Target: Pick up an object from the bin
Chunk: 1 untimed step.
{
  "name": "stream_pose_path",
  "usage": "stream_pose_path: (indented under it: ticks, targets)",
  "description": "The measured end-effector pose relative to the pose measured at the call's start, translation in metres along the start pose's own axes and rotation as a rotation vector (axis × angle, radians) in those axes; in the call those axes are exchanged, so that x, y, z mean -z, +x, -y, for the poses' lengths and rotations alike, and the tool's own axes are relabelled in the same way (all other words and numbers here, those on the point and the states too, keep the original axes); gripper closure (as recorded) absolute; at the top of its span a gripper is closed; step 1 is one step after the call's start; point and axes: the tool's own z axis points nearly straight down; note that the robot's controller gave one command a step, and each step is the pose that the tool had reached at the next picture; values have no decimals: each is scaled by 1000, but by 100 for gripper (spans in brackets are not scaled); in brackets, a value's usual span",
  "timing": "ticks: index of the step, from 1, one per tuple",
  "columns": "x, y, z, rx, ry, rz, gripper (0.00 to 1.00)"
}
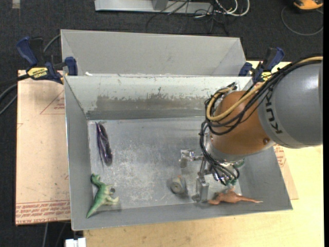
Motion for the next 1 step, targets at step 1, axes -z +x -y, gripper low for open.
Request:
stream_pose_path:
  ticks: [1]
  targets:
    - [1, 0, 0, 0, 0, 1, 0]
